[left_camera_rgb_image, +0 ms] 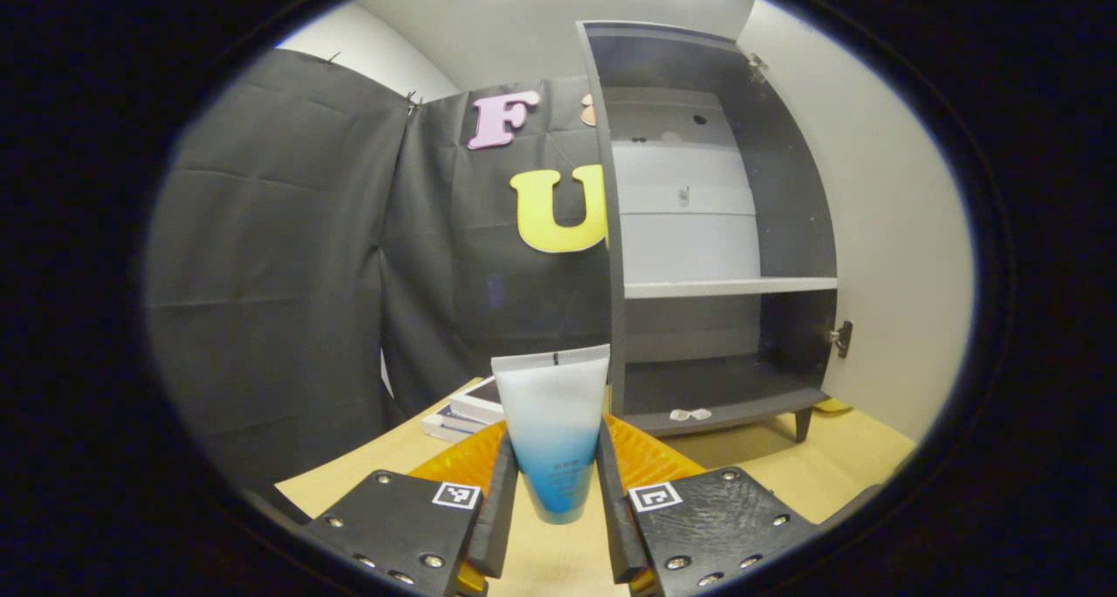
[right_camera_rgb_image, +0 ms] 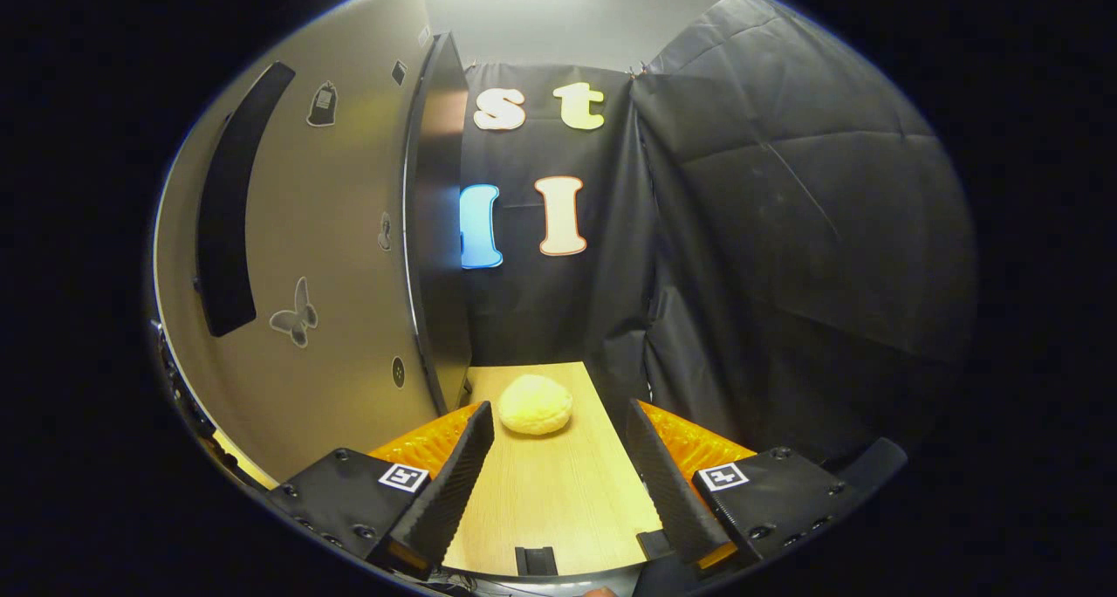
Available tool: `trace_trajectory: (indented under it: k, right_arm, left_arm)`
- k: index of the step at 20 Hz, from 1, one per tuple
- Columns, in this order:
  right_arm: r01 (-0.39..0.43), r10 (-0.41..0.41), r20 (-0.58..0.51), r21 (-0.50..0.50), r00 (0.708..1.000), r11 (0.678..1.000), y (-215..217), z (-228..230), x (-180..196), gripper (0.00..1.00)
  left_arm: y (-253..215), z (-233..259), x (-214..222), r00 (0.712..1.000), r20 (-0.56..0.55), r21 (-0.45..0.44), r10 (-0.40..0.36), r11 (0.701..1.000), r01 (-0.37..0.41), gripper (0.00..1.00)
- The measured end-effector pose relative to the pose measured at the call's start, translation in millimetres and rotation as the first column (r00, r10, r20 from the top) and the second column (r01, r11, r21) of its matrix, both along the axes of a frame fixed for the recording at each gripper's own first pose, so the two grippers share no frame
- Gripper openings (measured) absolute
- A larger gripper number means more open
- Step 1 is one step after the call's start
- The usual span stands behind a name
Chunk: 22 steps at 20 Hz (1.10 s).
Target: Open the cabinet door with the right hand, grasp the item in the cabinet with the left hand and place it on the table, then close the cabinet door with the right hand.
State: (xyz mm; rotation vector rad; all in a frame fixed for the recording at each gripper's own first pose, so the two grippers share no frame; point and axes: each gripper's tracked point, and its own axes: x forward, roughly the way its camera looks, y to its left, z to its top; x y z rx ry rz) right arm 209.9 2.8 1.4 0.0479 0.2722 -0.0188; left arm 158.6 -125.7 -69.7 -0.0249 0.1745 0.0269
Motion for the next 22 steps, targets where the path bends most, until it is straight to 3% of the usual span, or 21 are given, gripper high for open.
trace_trajectory:
  k: [1,2,4,5,9,12,13,22]
  right_arm:
    - [0.0,0.0,0.004,-0.009,1.0,1.0,-0.4,-2.5,0.0,0.97]
    - [0.002,-0.002,0.003,-0.025,1.0,1.0,-2.5,-5.0,0.3,0.92]
    - [0.005,-0.005,-0.001,-0.049,1.0,0.999,-5.0,-9.3,-1.5,0.92]
    - [0.004,-0.004,0.002,-0.051,1.0,0.999,-4.2,-9.7,-2.8,0.93]
    - [-0.001,0.0,-0.005,-0.07,1.0,0.998,-3.1,-13.4,-6.4,0.94]
    - [-0.008,0.008,-0.007,-0.096,1.0,0.995,-0.1,-11.2,-6.2,0.94]
    - [-0.013,0.012,-0.007,-0.105,1.0,0.994,1.3,-10.3,-6.3,0.94]
    - [-0.048,0.045,-0.021,-0.136,0.999,0.99,18.2,-10.4,0.8,0.98]
  left_arm:
    - [0.5,-5.1,-2.7,1.0,-0.007,-0.001,0.003,1.0,-0.003,0.44]
    - [1.2,-9.7,-5.4,1.0,-0.012,0.002,0.005,1.0,-0.005,0.46]
    - [2.1,-18.7,-7.8,1.0,-0.021,0.008,0.008,1.0,-0.008,0.51]
    - [2.6,-24.5,-9.3,1.0,-0.029,0.016,0.009,1.0,-0.008,0.44]
    - [6.8,-50.5,-19.5,0.997,-0.077,0.01,0.027,1.0,-0.026,0.51]
    - [7.6,-64.9,-25.6,0.994,-0.098,-0.001,0.045,0.999,-0.045,0.44]
    - [7.2,-68.4,-26.5,0.993,-0.106,-0.007,0.049,0.999,-0.051,0.48]
    - [6.9,-93.0,-40.6,0.986,-0.149,-0.01,0.071,0.997,-0.074,0.44]
